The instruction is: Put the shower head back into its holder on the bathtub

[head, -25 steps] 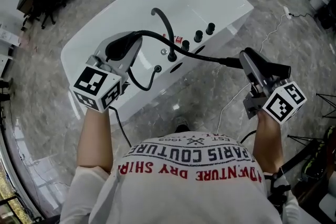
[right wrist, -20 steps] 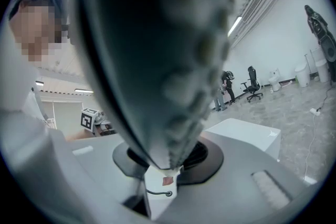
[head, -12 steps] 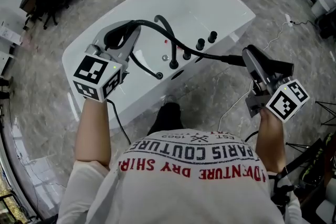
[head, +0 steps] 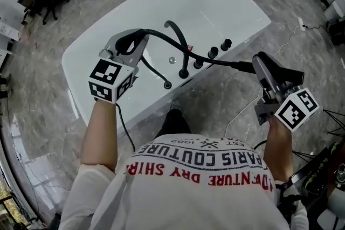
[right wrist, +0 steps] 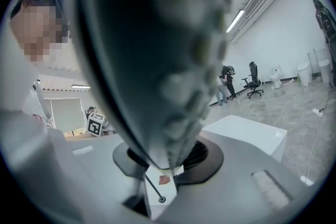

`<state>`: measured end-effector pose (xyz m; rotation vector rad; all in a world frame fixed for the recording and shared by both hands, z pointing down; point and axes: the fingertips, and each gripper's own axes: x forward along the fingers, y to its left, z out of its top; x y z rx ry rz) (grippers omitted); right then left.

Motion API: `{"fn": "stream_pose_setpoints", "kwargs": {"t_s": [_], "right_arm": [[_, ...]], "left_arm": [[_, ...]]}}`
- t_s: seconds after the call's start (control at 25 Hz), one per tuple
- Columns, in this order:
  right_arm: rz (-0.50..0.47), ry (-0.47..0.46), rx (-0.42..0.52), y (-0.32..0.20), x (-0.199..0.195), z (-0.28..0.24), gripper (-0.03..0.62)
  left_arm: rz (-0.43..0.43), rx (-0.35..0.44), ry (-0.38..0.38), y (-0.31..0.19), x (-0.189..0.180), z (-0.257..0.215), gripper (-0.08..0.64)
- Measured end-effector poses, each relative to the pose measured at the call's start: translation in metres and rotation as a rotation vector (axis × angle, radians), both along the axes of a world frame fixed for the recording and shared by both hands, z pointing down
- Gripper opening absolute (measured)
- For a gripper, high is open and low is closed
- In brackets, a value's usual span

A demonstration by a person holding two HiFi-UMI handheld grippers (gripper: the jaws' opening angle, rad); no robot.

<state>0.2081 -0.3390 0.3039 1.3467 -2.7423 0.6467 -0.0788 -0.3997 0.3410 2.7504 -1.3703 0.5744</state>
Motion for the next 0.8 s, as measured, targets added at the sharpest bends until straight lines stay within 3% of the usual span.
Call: {"fn": "stream_pose_setpoints", "kwargs": {"t_s": [0.44, 0.8], "right_arm": [[0.021, 0.009, -0.070, -0.020, -0.005, 0.035, 0.103], [0.002, 0.037, -0.113, -0.012, -0.010, 0.060, 0.103]], "left_arm": [[0.048, -0.148, 0.066, 0.010, 0.004, 0.081, 0.052], [0.017, -0.294, 0.083, 0.034, 0.009, 0.172, 0.046]]}}
